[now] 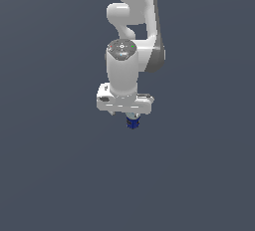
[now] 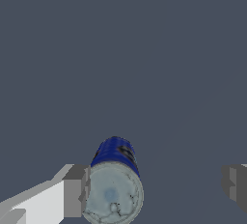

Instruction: Pick up the object and move it to a goal position.

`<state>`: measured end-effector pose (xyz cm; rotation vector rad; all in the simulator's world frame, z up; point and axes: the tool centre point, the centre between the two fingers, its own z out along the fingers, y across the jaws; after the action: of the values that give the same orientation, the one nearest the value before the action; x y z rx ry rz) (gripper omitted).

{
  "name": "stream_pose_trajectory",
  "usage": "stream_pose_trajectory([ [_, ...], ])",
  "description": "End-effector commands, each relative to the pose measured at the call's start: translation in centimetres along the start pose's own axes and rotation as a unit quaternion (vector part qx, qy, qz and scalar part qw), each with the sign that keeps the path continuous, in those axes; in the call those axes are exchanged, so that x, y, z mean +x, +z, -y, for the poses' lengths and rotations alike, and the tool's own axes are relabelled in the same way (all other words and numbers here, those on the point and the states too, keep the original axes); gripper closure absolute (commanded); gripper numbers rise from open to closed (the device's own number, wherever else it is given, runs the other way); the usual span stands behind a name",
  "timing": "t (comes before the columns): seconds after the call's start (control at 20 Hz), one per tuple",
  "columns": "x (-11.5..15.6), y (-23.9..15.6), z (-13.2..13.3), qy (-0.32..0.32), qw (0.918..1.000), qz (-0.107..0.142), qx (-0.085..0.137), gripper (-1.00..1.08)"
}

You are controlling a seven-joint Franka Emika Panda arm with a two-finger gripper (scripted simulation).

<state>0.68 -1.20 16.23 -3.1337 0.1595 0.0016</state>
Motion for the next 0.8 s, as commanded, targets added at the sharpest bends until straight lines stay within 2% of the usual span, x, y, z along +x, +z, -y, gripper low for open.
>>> stream_pose_trajectory([
  [0.0, -0.1, 0.1, 0.1, 0.007, 1.0000, 0.000, 0.000, -0.92],
  [0.45, -1.0, 0.8, 0.8, 0.065, 0.9979, 0.000, 0.000, -0.92],
  [0.75, -2.0, 1.6, 1.5, 0.130, 0.9915, 0.000, -0.001, -0.92],
])
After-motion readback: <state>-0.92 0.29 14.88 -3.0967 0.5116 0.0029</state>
